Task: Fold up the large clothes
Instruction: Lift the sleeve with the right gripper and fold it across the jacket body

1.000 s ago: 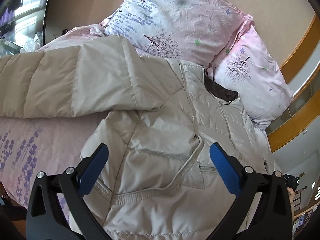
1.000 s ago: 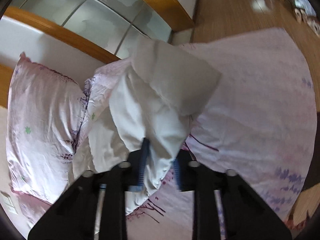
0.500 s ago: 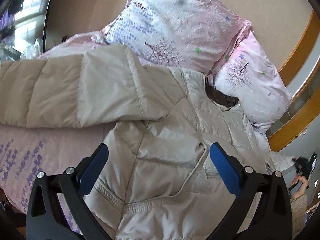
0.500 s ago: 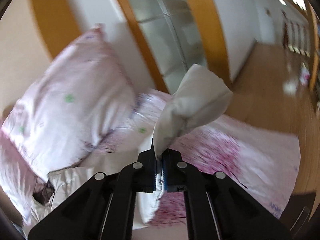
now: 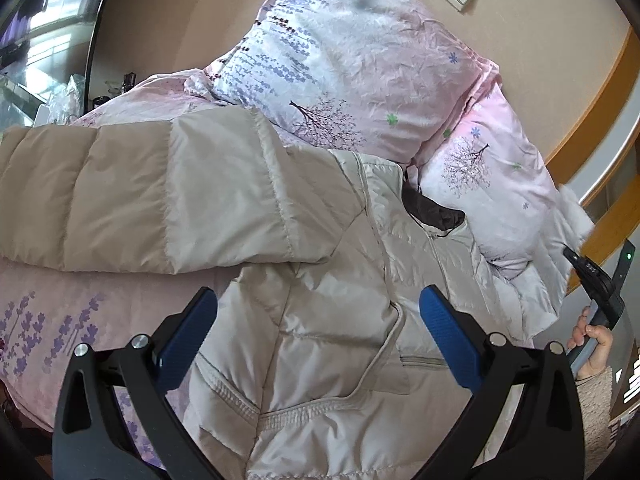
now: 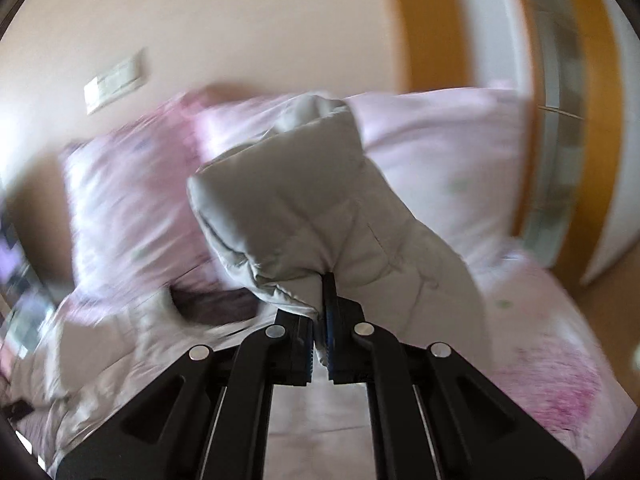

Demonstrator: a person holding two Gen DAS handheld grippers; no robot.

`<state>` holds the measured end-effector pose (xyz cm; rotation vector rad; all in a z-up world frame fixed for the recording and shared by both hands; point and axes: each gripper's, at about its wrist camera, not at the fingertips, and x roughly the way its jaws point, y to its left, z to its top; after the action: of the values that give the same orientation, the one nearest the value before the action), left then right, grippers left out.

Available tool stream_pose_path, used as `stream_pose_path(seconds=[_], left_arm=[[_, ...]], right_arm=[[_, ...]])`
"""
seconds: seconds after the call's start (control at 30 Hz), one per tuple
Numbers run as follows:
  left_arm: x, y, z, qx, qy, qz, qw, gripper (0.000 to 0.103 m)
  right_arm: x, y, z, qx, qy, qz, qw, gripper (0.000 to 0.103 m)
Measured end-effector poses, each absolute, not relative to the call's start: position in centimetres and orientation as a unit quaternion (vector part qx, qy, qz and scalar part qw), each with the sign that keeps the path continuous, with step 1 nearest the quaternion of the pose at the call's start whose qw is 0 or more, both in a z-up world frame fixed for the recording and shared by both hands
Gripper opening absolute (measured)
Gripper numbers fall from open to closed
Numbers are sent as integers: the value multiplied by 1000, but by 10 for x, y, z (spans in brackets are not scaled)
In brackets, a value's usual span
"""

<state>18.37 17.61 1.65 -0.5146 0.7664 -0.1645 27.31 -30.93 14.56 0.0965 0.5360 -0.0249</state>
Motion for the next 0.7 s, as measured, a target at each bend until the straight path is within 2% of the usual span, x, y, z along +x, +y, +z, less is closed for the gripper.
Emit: stream_pose_path(seconds=[0.27,0.5,0.6,0.7], left_arm=[[183,183,18,-252,369,-74,892,101],[183,192,16,-255,370,-63,891,101],[183,192,16,-252,367,-65,893,101],[180,187,20,-236,347,-70,905,101]], right_arm=[[320,-188,61,-13,432,105,896,4],[326,-155,26,-51,487,100,866,6],[323,-144,19,-112,516,101,843,11],[314,-128,14,-177,525,102,827,20]])
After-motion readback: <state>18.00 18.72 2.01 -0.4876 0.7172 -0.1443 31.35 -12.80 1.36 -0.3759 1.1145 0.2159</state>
